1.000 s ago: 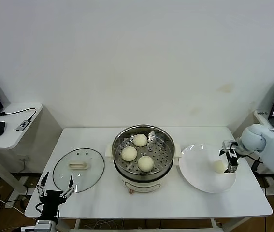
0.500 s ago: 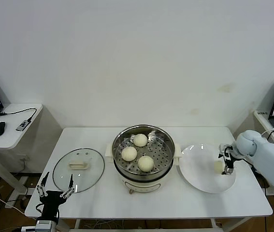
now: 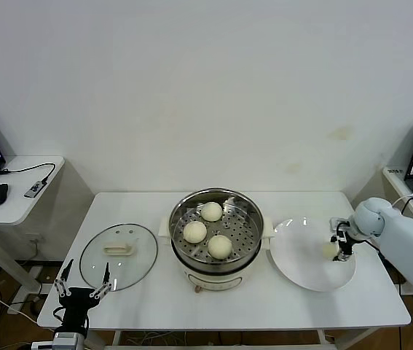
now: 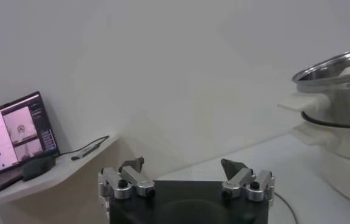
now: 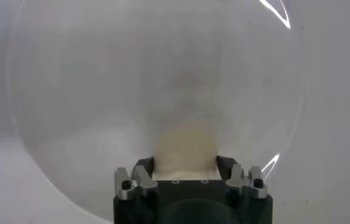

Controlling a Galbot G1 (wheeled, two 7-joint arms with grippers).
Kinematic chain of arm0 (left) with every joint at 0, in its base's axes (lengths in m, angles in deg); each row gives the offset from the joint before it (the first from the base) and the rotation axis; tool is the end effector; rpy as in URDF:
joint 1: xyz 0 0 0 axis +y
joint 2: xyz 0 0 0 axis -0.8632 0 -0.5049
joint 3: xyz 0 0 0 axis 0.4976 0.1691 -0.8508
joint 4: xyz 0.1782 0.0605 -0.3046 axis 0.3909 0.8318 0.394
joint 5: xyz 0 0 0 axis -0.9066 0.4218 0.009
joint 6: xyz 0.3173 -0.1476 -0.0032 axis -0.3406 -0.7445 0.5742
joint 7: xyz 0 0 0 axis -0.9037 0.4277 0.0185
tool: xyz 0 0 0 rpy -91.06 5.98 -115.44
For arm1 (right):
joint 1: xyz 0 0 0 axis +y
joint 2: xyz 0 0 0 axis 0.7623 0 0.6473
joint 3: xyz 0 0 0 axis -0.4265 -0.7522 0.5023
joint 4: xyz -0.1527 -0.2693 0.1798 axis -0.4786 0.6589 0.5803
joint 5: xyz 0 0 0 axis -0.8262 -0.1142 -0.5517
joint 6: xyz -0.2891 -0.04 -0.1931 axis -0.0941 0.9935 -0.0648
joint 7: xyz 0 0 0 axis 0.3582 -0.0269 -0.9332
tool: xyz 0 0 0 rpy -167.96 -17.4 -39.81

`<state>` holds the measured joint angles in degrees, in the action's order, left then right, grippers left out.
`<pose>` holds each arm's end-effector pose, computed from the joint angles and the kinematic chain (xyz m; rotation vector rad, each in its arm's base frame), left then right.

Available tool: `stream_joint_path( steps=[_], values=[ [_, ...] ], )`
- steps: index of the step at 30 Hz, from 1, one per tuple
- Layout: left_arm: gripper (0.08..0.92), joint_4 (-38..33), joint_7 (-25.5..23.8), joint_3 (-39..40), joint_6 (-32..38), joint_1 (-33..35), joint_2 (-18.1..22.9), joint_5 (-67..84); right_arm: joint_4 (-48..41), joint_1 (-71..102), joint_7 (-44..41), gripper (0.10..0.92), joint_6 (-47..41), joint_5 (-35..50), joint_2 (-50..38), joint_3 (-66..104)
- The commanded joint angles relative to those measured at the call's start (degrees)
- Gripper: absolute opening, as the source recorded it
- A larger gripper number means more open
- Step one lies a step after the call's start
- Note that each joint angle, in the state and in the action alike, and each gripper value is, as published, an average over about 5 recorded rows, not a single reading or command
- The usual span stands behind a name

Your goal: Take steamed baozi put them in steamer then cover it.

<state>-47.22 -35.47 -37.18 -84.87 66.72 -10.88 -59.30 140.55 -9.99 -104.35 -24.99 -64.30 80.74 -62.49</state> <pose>0.1427 0.0998 -0.3417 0.1606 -3.0136 -0.5741 0.5090 -0.2402 -0.2445 0.9937 -1.4023 1.3024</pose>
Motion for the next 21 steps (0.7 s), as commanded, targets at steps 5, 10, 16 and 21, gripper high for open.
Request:
stream_joint_path(
  steps=[5, 10, 16, 21],
  values=[
    [0.823, -0.03, -0.05, 0.09, -0.02, -0.21, -0.09, -0.04, 11.33, -15.65, -1.9, 0.594, -4.9, 11.28, -6.51, -12.64],
    [0.823, -0.25, -0.07, 0.25, -0.04, -0.07, -0.03, -0.02, 19.24, -29.45, -1.26, 0.6, -8.78, 19.99, -8.81, -24.15],
    [0.823, -0.26, -0.17, 0.79, -0.16, -0.37, -0.17, -0.08, 26.19, -47.8, 1.64, 0.606, -14.98, 32.6, -5.25, -38.34],
    [0.823, -0.26, -0.17, 1.05, -0.2, -0.59, -0.02, -0.16, 29.61, -53.55, 6.15, 0.61, -20.7, 42.0, 0.28, -43.56]
  ],
)
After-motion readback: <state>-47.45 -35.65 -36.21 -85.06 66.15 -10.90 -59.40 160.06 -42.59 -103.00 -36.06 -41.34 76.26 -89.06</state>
